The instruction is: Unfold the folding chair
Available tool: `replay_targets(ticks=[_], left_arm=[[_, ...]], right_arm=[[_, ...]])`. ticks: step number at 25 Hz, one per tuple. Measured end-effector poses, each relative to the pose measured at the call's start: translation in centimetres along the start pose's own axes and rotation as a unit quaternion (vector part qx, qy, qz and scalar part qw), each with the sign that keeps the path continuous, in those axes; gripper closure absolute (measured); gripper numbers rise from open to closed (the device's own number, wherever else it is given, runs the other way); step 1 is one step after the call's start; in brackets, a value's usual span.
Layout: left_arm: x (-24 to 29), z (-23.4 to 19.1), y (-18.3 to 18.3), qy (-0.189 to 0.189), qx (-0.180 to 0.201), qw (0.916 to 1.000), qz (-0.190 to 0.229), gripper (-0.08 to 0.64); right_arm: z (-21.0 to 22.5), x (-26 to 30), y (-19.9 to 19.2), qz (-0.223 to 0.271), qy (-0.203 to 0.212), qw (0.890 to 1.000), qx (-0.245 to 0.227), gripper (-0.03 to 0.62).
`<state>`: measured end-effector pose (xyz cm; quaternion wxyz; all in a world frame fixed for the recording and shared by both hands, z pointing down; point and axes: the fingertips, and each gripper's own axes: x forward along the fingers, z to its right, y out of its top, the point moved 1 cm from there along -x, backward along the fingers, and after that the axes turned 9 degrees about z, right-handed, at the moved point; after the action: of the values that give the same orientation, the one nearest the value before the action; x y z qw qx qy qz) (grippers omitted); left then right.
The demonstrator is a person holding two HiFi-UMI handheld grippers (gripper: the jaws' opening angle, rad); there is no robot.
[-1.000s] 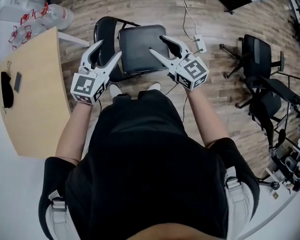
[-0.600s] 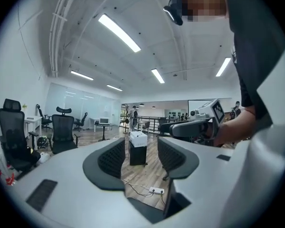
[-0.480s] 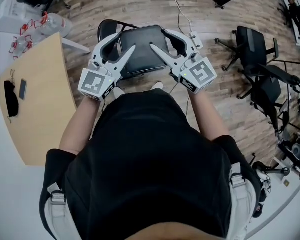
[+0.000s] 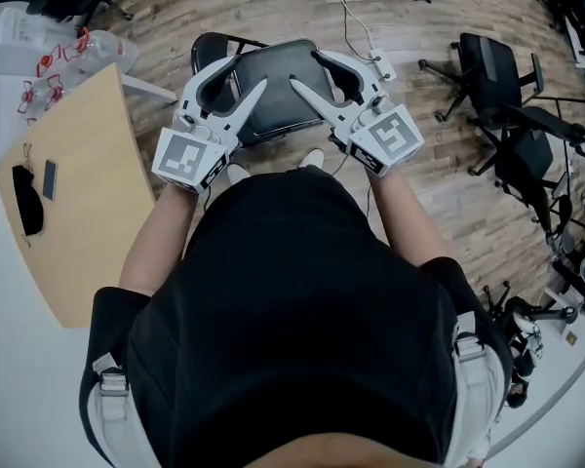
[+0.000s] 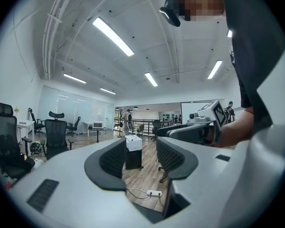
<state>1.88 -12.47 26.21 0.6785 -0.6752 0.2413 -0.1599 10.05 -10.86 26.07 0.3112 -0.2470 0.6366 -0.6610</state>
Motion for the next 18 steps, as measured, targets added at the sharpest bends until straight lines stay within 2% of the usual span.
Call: replay_targets(ticks=[18], left_arm=[[-0.7, 0.9, 0.0, 0.005, -0.007, 0.9999, -0.005, 0.367]], right_arm=[[-0.4, -1.6, -0.1, 0.001, -0.009, 1.0, 0.004, 0.403]])
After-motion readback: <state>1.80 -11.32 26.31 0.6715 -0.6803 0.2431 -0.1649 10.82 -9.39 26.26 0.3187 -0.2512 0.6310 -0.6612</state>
